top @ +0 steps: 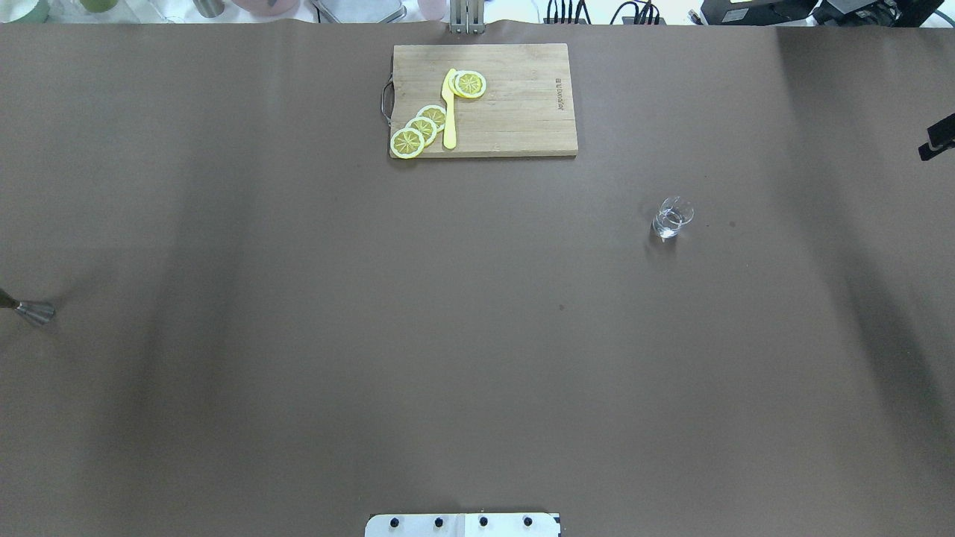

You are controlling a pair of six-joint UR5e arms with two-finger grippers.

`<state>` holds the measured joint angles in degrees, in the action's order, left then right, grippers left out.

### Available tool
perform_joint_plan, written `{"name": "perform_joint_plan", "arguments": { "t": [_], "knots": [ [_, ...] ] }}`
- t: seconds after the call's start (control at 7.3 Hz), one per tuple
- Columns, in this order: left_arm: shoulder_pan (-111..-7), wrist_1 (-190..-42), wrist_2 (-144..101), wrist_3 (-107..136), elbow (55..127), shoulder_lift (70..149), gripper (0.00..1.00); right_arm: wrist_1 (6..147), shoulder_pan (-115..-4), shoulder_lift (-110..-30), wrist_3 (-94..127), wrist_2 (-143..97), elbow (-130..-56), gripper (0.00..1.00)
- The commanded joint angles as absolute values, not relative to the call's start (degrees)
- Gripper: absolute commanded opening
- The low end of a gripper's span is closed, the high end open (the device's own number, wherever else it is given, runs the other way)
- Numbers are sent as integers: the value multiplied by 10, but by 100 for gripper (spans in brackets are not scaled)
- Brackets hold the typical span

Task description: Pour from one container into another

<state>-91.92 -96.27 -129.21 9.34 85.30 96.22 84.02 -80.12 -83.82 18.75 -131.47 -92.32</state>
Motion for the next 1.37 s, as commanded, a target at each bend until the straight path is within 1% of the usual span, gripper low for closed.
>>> {"name": "perform_joint_plan", "arguments": {
  "t": [0.0,0.14,0.41,0.55,0.68,0.82,0.96,1.23],
  "knots": [
    [-939,-931,-1381,-53,843,959,99,955,-836,-862,187,-1322,-953,100],
    [-944,-929,-1383,-104,840,957,99,1016,-837,-852,189,-1319,-995,100],
    [-974,-916,-1399,-105,855,956,99,1026,-835,-860,191,-1317,-995,100],
    [-977,-881,-1405,-105,868,938,99,1004,-835,-871,190,-1311,-989,100],
    [-974,-862,-1400,-101,908,932,99,967,-834,-878,193,-1294,-966,100],
    [-974,-854,-1407,-105,897,911,99,954,-835,-885,194,-1294,-962,100],
    [-973,-855,-1407,-102,898,910,99,953,-835,-903,193,-1295,-969,100],
    [-973,-859,-1407,-104,907,902,99,952,-835,-911,192,-1295,-967,100]
  ]
}}
